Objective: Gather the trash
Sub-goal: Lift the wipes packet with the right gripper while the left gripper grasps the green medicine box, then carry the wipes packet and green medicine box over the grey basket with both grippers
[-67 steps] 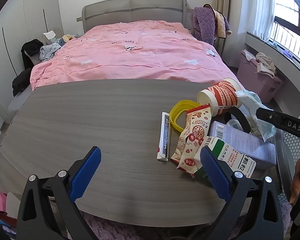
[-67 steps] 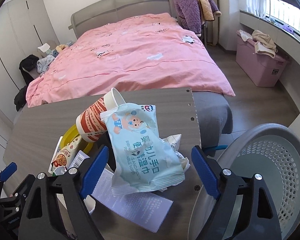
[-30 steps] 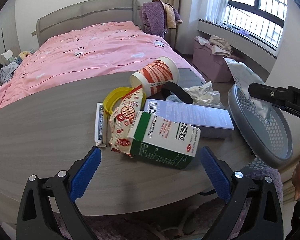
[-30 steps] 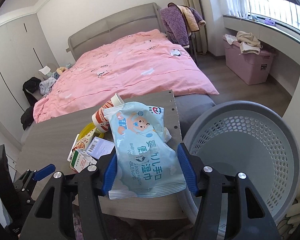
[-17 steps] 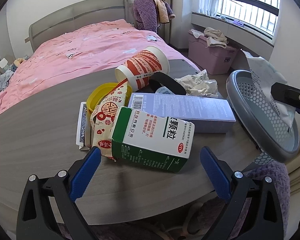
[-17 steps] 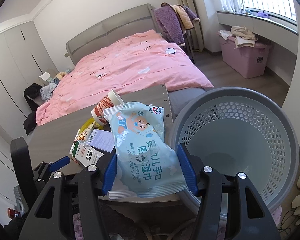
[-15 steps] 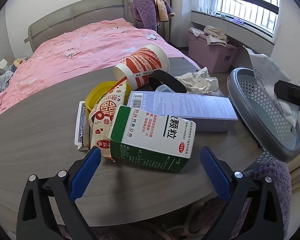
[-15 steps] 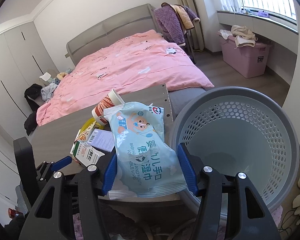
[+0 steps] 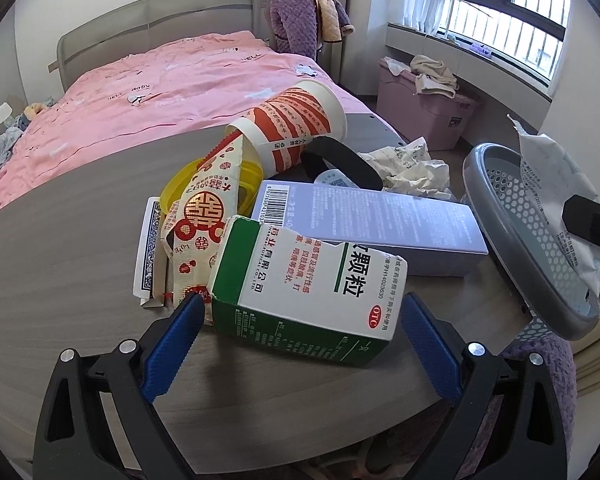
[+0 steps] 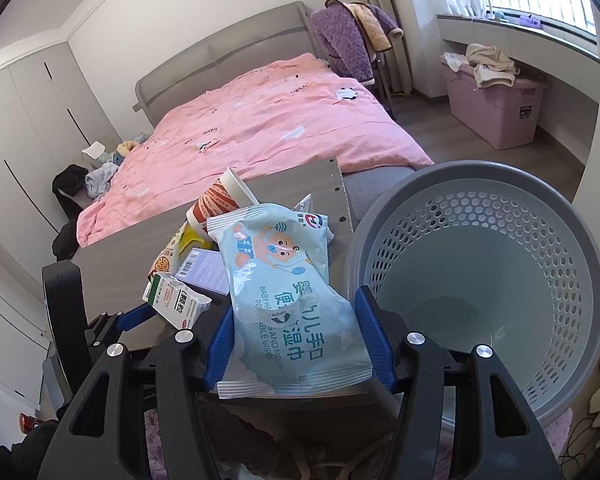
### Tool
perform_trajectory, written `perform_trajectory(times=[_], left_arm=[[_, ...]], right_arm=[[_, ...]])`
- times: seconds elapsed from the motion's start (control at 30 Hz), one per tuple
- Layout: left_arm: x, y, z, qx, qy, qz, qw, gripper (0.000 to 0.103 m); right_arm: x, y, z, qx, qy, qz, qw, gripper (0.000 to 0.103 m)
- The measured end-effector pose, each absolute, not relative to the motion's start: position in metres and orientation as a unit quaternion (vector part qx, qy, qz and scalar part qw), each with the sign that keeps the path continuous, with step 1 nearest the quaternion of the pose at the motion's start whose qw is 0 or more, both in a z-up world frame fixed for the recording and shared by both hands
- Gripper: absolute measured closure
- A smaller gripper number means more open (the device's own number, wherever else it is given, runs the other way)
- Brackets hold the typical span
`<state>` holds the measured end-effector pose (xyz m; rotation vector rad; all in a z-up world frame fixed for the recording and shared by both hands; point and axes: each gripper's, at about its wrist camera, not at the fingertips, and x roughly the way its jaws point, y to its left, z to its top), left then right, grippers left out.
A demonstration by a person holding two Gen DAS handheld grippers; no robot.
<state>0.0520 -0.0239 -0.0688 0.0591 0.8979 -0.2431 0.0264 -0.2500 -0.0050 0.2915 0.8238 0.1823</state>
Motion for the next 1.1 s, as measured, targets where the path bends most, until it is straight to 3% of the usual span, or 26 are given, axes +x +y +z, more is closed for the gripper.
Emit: perform_trajectory(times=[0.1,0.17,1.1], left_arm=[[0.052,-0.018,-0.066,0.015,0.43,-0.125,0.894,0.009],[0.049,-0.018,-0.065,0.01,0.429,-0.13,0.894,0.02],[0.021,0.0,-0.026,-0.015,0.392,-0.116,0.912,0.022]], right_arm=[[0.025,-0.249,-0.006,0.14,0.399,0.088,0.902,0.047],[0.025,-0.249,-0.006,0.14,0.399,0.087,0.902,0.047],[0.015,-0.252,-0.002,0.144,0.388,0.096,0.905,0.047]])
